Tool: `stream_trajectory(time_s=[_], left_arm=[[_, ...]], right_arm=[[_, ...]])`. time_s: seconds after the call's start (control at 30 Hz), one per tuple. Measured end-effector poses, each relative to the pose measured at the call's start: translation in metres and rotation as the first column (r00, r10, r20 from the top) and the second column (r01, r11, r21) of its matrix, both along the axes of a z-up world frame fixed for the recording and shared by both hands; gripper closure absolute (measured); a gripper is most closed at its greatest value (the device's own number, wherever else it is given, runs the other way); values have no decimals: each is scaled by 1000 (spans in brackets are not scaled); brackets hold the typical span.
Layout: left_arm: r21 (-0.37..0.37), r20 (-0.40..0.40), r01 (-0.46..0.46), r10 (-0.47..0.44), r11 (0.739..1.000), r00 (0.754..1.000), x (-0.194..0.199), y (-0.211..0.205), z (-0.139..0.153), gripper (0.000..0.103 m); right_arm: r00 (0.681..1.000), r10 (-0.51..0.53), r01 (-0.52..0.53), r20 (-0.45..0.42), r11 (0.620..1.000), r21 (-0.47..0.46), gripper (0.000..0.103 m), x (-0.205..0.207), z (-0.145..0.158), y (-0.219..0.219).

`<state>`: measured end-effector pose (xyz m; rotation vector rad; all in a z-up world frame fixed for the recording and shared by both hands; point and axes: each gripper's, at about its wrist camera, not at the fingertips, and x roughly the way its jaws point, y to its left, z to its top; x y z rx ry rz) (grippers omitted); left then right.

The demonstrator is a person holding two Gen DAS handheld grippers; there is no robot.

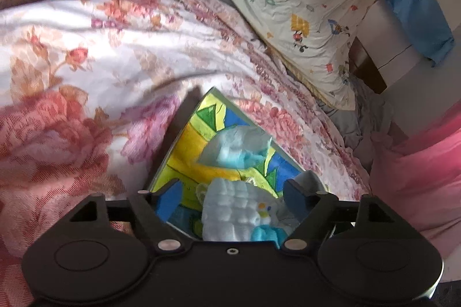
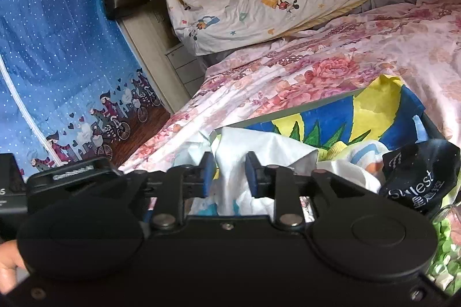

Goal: Organize soft objects
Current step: 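Lower the white mask into the tray and open the left gripper while the right gripper releases the cloth, then raise both grippers away from the tray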

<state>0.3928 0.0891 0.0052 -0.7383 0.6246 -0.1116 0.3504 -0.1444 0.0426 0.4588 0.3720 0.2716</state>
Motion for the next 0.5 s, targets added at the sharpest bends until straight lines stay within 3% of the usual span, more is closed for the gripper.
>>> stream_trajectory(time_s=[0.07,0.13,0.17,0.23,0.33,0.4,0.5], left_arm=[[14,18,-3,3,1000,1000,-5,0,5,21],[36,44,-17,15,999,999,-10,0,11,14],[49,56,-25,23,998,998,-13,-1,13,9],[93,87,-36,28,995,996,-20,-5,19,8],[154,128,-56,36,986,991,-32,-9,29,5],[192,162,-68,36,979,986,-41,-14,36,3],[268,203,-84,28,960,979,-58,-23,44,2]], right_arm=[[1000,-1,1,4,1000,0,73,-1,1,0],[1000,-1,1,11,1000,-7,70,-2,3,0],[1000,-2,2,15,1000,-10,64,-3,4,0],[1000,-6,6,27,1000,-17,56,-6,8,-2],[999,-17,19,51,999,-41,53,-10,16,-2],[997,-28,33,69,997,-63,40,-14,23,-3],[993,-47,56,104,994,-93,33,-21,34,-4]])
